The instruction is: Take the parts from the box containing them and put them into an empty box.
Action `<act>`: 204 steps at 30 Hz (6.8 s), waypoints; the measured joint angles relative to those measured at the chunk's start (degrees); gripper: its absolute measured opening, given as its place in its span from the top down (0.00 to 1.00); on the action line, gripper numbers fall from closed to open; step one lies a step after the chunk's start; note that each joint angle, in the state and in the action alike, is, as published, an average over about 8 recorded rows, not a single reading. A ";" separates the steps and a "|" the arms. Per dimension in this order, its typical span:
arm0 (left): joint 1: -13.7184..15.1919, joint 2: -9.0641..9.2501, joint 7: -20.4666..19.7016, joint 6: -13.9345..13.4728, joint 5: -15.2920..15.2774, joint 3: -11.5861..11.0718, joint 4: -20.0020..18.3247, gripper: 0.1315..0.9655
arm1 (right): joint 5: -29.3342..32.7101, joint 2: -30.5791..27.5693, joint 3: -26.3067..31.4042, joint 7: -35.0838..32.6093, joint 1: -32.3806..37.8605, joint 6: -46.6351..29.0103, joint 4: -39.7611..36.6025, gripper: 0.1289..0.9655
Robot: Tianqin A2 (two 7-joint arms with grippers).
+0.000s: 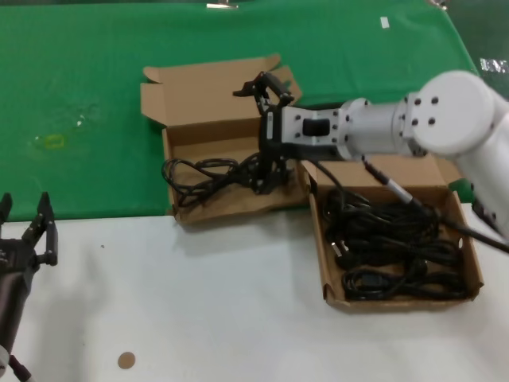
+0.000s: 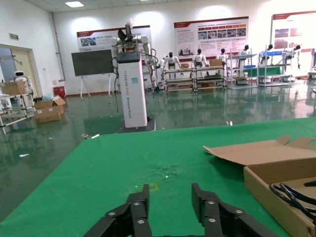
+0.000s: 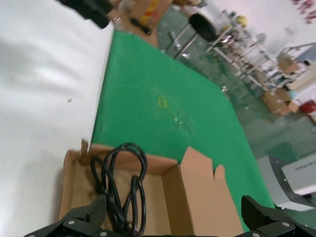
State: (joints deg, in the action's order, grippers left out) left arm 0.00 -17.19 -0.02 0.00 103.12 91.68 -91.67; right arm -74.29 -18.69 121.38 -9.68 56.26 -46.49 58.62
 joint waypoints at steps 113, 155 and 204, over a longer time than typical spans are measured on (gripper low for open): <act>0.00 0.00 0.01 0.00 0.01 0.00 0.00 0.00 | -27.73 1.44 -28.56 9.31 -54.09 44.70 31.78 0.00; 0.00 0.00 0.01 0.00 0.01 0.00 0.00 0.00 | -27.73 1.44 -28.56 9.31 -54.09 44.70 31.78 0.00; 0.00 0.00 0.01 0.00 0.01 0.00 0.00 0.00 | -27.73 1.44 -28.56 9.31 -54.09 44.70 31.78 0.00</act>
State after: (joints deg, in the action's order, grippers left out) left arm 0.00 -17.19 0.00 0.00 103.13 91.67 -91.67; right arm -102.02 -17.25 92.81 -0.37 2.16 -1.79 90.40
